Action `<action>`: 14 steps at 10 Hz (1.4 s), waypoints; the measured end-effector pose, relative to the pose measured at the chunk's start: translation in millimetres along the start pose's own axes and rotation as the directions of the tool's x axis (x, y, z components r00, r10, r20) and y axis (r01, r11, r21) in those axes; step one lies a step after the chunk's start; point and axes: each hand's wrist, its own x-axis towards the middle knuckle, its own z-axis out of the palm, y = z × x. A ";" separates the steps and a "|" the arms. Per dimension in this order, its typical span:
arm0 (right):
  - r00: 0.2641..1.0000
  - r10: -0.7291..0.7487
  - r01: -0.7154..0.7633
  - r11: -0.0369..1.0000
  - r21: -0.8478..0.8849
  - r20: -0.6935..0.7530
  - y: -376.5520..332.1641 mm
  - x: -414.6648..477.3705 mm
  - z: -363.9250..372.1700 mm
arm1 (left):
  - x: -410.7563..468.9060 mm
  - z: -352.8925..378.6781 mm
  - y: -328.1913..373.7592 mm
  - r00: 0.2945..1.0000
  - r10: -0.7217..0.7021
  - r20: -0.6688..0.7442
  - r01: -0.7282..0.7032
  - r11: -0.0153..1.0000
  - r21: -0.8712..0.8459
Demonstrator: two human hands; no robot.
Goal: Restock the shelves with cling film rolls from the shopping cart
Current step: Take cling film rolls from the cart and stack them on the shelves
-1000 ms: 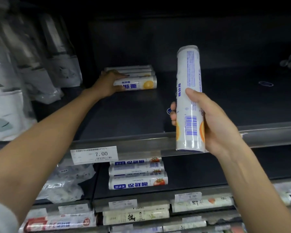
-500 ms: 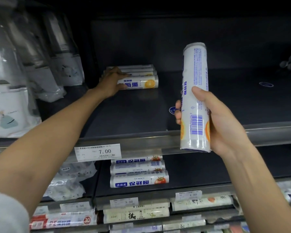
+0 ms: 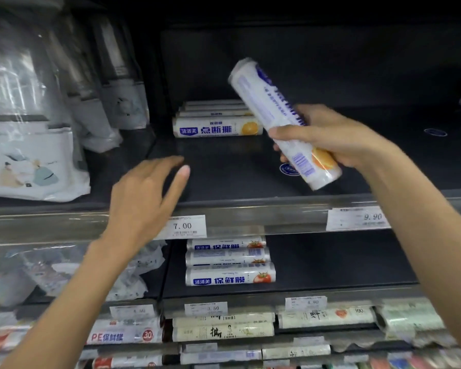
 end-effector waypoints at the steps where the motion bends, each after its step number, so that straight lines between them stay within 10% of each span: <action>1: 0.987 -0.155 0.154 0.888 -0.433 0.035 -5.1 43.7 14.7 | -16.1 14.4 -9.7 0.981 0.141 -0.130 -0.109 0.968 0.227; 4: 0.946 -0.223 0.322 0.584 -0.745 0.234 12.5 127.0 55.4 | -29.3 24.7 -18.7 0.901 0.314 -0.300 -0.206 0.917 0.342; 8: 0.987 -0.115 0.160 0.784 -0.600 0.112 43.9 83.9 -13.2 | -31.5 25.3 -20.7 0.891 0.332 -0.308 -0.225 0.915 0.334; 14: 0.955 -0.273 0.143 0.772 -0.619 -0.120 54.5 115.0 -4.0 | -31.8 28.8 -20.6 0.894 0.321 -0.314 -0.203 0.913 0.353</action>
